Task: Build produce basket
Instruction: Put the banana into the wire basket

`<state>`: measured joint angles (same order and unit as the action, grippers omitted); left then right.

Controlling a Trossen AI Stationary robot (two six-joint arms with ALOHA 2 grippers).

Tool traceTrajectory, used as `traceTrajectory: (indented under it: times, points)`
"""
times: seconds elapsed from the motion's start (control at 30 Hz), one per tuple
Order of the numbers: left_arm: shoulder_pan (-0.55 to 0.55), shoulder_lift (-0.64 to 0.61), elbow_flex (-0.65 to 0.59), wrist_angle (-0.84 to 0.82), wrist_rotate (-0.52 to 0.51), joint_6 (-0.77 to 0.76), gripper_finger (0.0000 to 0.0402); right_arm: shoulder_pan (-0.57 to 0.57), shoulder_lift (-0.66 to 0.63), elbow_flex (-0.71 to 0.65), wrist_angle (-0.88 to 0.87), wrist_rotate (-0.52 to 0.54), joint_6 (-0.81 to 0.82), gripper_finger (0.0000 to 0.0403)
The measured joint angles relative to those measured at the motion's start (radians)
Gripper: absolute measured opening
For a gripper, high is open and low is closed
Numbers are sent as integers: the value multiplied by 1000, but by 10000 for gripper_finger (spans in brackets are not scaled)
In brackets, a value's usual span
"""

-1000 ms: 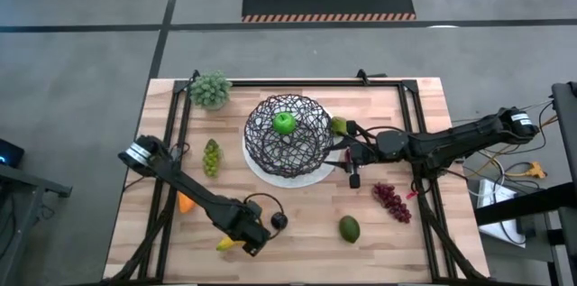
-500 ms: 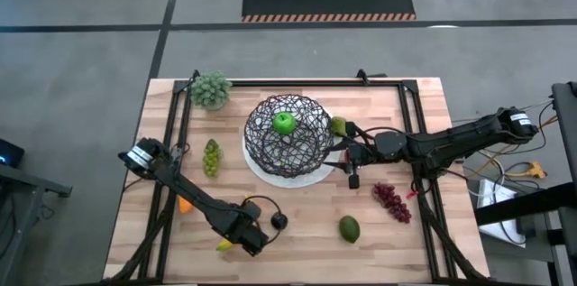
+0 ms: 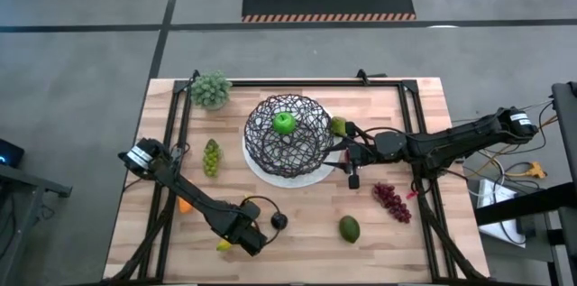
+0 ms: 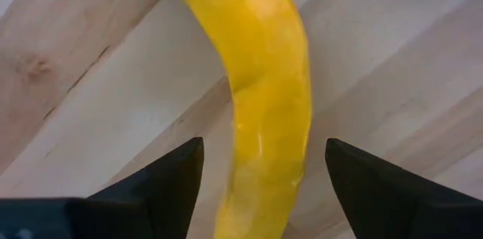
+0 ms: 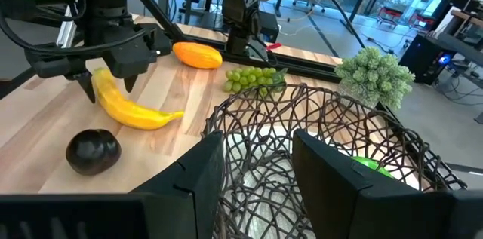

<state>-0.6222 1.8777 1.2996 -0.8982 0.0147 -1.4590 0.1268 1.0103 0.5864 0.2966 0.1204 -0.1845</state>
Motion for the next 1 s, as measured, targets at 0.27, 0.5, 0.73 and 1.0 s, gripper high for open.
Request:
traceTrajectory:
  times: [0.27,0.5,0.73,1.0]
  points:
    - [-15,48,-4,2,-24,10,218,0,0,0,0,0,1,148]
    - [-17,50,-4,2,-43,36,159,0,1,-1,0,0,0,148]
    - [-34,32,-4,-1,-69,51,110,0,2,-4,4,0,-8,148]
    - [-92,-119,13,6,-380,116,129,0,2,-66,221,-121,-19,148]
